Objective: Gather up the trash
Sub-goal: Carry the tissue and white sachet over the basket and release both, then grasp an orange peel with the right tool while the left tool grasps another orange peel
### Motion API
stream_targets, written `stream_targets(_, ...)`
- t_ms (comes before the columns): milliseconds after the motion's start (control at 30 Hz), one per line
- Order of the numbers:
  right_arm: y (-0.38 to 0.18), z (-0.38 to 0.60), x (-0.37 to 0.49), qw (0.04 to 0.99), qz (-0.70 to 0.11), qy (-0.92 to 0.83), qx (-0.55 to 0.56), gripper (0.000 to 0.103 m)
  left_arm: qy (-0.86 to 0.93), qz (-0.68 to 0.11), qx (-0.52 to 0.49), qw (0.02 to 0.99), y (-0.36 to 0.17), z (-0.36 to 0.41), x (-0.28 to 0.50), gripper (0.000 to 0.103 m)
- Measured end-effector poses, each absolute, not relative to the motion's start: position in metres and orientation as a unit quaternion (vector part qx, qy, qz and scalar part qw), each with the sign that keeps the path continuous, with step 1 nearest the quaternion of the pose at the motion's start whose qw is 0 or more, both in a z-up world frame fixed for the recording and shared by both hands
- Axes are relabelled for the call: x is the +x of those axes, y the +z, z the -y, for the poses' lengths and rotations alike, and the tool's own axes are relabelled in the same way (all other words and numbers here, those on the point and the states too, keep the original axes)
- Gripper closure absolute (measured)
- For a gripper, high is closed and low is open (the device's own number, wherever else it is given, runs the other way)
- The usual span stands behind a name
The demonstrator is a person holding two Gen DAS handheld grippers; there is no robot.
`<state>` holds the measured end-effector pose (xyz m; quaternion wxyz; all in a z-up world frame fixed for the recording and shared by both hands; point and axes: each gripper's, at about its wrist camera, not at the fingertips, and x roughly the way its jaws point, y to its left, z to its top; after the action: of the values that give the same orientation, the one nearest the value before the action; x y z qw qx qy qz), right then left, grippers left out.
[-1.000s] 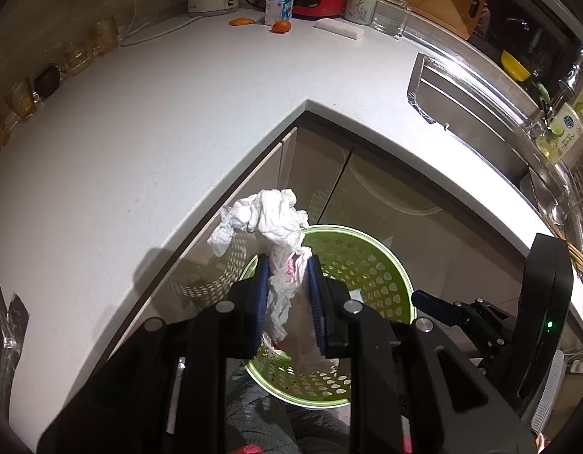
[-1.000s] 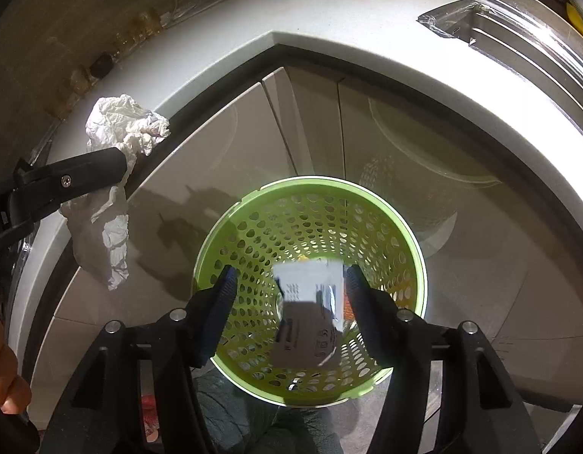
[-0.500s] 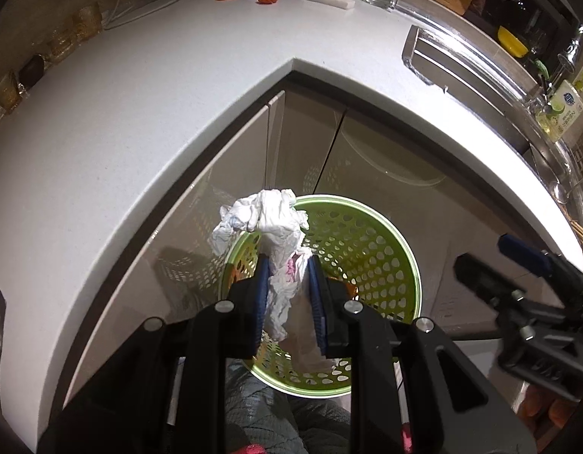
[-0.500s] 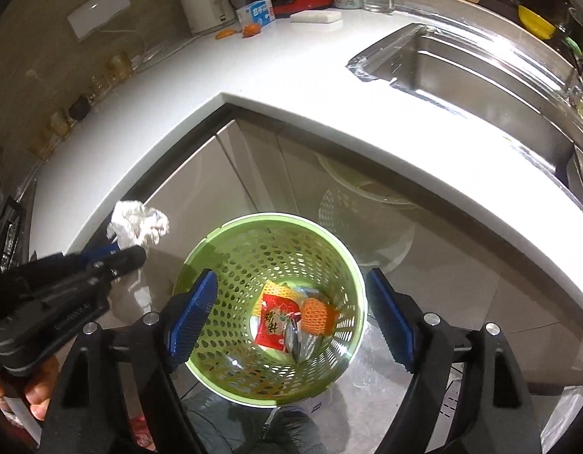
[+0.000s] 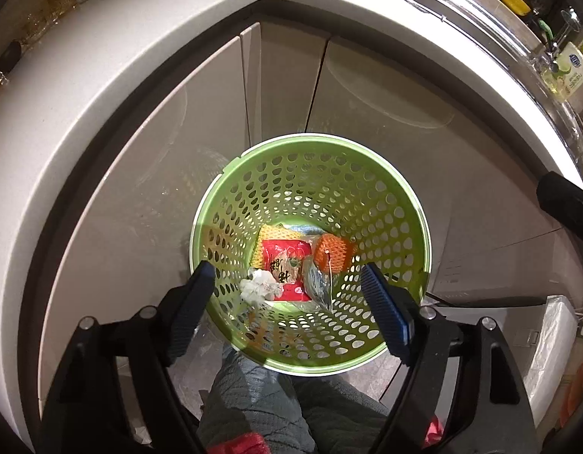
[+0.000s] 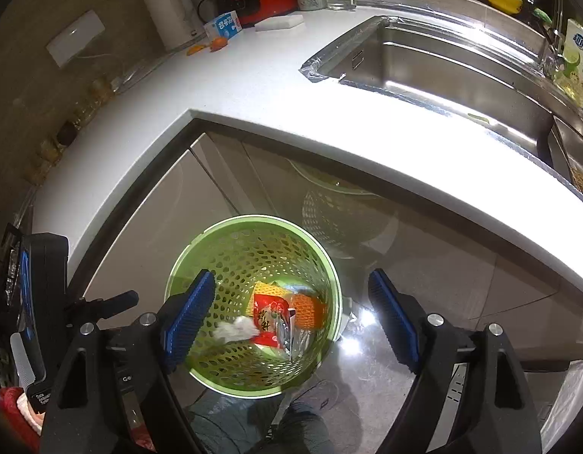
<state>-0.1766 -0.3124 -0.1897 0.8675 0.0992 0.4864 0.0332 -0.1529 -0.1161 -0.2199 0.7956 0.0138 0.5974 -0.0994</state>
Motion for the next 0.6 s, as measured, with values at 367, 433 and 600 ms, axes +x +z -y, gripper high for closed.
stream_targets(367, -0.180, 0.316, -0.172, 0.873, -0.475, 0.041, 0.104, 0.020, -0.091, -0.589, 0.011, 0.803, -0.205, 0.112, -0.146, 0.023)
stream_targets(433, -0.177, 0.316, -0.171, 0.874, -0.472, 0.043, 0.107, 0.020, -0.086, -0.583, 0.003, 0.808, -0.198, 0.107, -0.141, 0.022)
stream_targets(600, -0.168, 0.312, -0.158, 0.879, -0.464, 0.046, 0.102, 0.020, -0.074, -0.555, -0.007, 0.828, -0.172, 0.092, -0.119, 0.018)
